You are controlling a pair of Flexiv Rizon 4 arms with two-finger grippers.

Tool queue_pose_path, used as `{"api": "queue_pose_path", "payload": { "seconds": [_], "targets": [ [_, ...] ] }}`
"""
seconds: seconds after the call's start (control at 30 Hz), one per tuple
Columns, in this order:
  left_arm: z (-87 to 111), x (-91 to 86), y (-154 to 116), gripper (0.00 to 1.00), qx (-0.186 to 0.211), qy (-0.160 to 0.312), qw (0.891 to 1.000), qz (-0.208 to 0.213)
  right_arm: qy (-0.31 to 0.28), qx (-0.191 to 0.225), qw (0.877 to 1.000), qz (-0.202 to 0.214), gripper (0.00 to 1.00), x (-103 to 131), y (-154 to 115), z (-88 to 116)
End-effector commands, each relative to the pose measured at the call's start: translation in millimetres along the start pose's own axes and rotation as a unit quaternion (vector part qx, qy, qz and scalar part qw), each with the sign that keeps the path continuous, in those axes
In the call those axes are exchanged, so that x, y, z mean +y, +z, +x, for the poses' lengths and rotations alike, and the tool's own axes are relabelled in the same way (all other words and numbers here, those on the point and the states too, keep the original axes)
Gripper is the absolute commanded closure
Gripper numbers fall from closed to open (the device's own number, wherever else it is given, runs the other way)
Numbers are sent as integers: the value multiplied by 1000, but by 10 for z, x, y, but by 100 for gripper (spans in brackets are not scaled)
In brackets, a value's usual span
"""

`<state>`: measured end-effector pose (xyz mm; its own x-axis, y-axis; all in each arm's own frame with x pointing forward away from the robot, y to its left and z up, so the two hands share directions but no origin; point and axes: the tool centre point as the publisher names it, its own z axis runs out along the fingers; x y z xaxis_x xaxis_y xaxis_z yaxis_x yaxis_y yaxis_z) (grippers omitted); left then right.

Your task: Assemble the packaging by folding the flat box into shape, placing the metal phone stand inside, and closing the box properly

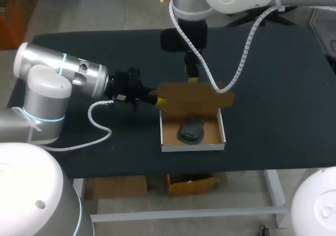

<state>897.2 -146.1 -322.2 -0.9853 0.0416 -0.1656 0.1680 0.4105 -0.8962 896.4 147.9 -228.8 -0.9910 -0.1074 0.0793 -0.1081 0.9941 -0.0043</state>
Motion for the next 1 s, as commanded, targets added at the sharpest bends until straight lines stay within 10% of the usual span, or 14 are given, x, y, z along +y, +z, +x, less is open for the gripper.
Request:
{"api": "queue_pose_path", "payload": {
  "seconds": [0.03, 1.0],
  "targets": [
    [8, 43, 40, 100, 0, 1, 1000, 1, 2, -6, 1000, -3, 52, -37, 20, 54],
    [8, 43, 40, 100, 0, 1, 1000, 1, 20, -6, 1000, 21, 37, 3, 116, 33]
  ]
}}
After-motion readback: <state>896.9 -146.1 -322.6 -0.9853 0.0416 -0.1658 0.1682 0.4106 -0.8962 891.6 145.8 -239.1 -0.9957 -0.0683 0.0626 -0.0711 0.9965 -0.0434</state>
